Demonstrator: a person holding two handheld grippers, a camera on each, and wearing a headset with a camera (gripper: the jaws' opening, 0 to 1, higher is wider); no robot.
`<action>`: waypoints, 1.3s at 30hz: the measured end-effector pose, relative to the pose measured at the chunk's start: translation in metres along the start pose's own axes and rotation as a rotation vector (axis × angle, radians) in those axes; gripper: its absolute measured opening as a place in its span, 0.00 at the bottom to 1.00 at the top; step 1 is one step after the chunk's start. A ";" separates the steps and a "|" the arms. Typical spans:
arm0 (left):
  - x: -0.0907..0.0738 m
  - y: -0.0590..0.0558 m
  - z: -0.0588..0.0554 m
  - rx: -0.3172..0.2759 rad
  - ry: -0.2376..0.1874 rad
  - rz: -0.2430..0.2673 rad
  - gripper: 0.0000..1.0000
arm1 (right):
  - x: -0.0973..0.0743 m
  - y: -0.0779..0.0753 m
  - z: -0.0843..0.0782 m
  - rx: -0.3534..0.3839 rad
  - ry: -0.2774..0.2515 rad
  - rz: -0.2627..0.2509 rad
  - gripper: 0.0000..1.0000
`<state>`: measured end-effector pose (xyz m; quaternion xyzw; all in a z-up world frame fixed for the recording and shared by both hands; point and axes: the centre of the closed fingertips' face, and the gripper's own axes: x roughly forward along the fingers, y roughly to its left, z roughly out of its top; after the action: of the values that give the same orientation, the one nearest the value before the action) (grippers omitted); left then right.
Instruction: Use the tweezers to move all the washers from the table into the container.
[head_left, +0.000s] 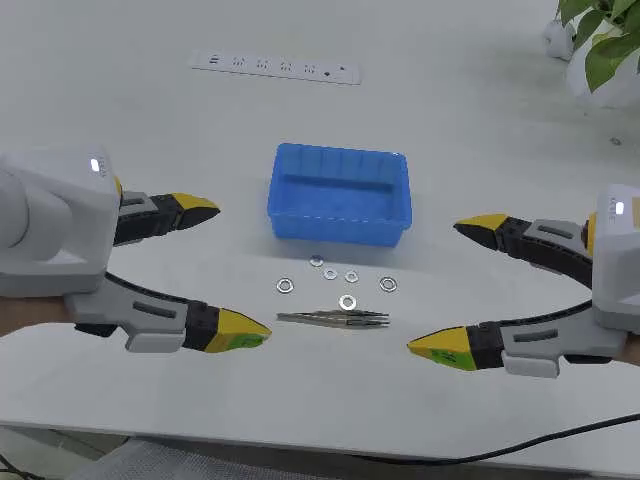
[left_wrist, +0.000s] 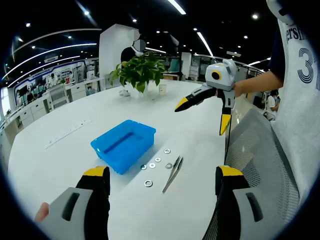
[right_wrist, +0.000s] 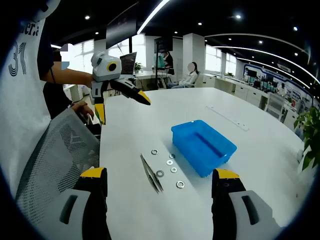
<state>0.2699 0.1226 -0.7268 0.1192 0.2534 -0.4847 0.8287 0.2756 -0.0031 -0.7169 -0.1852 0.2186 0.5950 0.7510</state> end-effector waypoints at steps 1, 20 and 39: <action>0.000 -0.001 0.000 -0.003 -0.001 -0.005 0.79 | 0.000 -0.001 0.000 0.000 0.002 0.000 0.73; -0.003 0.000 -0.008 -0.024 0.032 -0.018 0.80 | 0.004 -0.013 -0.010 0.007 0.023 -0.002 0.73; -0.002 -0.002 -0.014 -0.051 0.059 -0.025 0.89 | 0.002 -0.017 -0.017 0.007 0.040 -0.023 0.73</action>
<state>0.2635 0.1292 -0.7372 0.1091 0.2915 -0.4845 0.8176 0.2911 -0.0144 -0.7325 -0.1971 0.2334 0.5818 0.7538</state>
